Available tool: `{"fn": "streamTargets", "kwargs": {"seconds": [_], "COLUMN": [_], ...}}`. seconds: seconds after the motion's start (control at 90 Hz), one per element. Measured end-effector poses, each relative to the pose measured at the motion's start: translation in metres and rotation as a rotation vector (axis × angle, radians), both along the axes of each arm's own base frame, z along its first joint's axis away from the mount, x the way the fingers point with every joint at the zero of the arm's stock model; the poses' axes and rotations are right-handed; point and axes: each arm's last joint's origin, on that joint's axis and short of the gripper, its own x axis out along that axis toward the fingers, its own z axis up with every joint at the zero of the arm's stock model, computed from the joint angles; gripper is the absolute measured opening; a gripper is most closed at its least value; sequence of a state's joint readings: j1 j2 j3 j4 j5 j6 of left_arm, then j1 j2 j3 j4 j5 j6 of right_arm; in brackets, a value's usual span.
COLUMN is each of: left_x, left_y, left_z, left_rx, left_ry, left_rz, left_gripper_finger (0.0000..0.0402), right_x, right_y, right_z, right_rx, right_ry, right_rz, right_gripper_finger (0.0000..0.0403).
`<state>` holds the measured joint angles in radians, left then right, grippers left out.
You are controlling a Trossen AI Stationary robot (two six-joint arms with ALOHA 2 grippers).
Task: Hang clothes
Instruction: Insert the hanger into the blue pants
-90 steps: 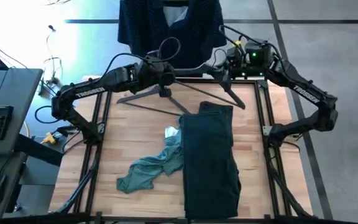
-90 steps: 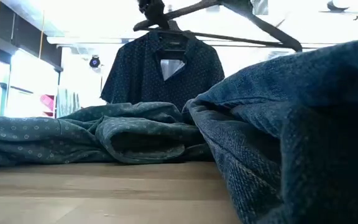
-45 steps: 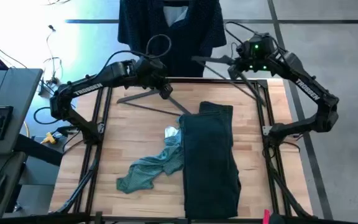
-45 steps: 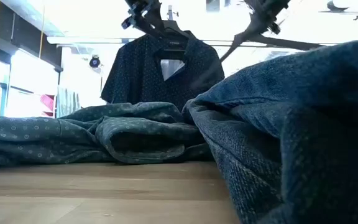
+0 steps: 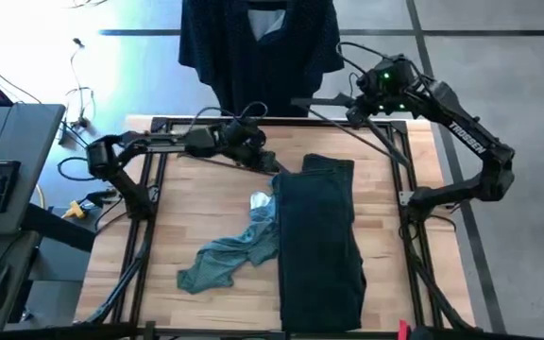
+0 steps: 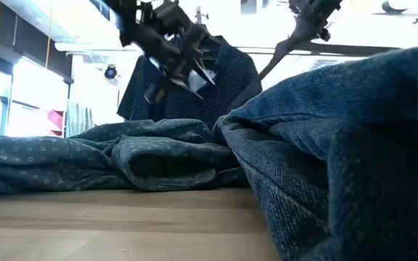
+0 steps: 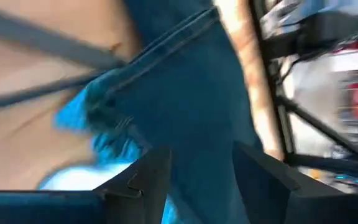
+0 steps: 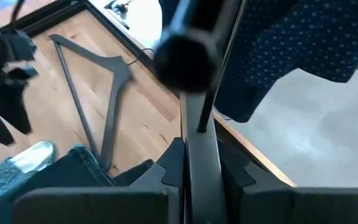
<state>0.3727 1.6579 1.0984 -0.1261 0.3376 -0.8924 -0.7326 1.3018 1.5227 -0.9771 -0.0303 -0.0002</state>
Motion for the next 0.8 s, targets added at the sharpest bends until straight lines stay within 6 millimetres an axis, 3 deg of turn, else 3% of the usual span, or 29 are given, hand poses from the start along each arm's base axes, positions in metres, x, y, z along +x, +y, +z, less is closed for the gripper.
{"fn": "streamTargets", "kwargs": {"seconds": [0.133,0.356,0.6,0.8], "left_x": [0.022,0.056,0.087,0.09], "left_y": [0.011,0.027,0.033,0.032], "left_z": [-0.026,-0.072,-0.064,-0.054], "left_rx": [0.114,0.204,0.191,0.487], "left_ry": [-0.035,0.06,-0.075,0.098], "left_rz": [0.0,-0.114,-0.375,-0.512], "left_gripper_finger": [0.0154,0.0155,0.0155,0.0155], "right_x": [0.0,0.0,0.003,0.008], "right_y": [0.0,0.0,0.003,0.008], "right_z": [0.0,0.0,0.0,0.001], "right_rx": [-0.001,0.011,0.018,0.016], "right_ry": [0.003,-0.01,-0.014,-0.027], "right_rz": [-0.003,-0.014,0.0,0.023], "right_gripper_finger": [0.0025,0.0025,0.0025,0.0025]}}
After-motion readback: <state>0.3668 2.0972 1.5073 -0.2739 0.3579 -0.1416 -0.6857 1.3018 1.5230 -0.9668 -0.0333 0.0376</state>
